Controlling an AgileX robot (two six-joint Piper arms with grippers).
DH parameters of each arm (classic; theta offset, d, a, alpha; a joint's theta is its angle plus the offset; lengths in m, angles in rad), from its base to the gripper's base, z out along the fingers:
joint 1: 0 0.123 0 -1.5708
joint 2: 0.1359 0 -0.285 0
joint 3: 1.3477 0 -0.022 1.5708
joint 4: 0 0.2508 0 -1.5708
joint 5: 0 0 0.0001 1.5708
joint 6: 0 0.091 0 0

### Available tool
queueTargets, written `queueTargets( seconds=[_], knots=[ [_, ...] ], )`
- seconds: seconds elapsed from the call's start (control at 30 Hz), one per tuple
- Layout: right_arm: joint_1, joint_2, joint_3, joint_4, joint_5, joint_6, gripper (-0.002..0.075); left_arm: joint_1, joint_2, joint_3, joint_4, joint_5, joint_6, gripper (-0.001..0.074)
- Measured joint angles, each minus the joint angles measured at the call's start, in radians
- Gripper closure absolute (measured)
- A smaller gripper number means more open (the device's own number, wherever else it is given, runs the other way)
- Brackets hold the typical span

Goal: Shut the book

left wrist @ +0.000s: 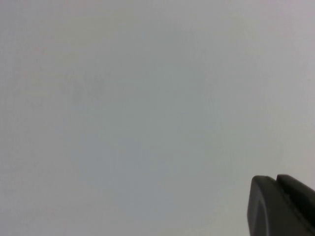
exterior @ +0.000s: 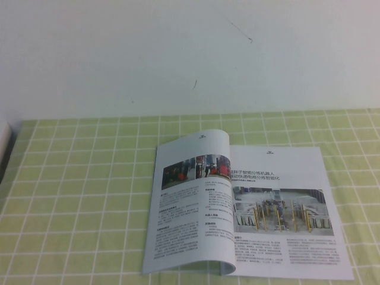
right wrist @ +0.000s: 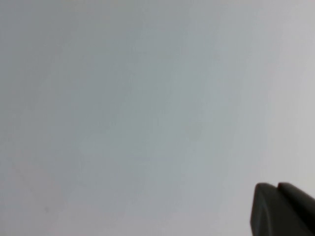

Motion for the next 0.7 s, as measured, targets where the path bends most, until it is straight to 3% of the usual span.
queueTargets(
  seconds=[0.33, 0.53, 0.7],
  knots=[
    [0.000, 0.537, -0.229, 0.039, 0.636, -0.011, 0.0729, 0.000, 0.324, 0.006, -0.109, 0.113, -0.060, 0.0738],
    [0.000, 0.802, -0.276, -0.081, 0.722, -0.013, 0.0729, 0.000, 0.516, -0.099, -0.188, 0.314, -0.028, 0.0738],
    [0.000, 0.967, -0.298, -0.161, 0.710, -0.013, 0.0729, 0.000, 0.669, -0.163, -0.436, 0.399, 0.206, 0.0738]
  ],
)
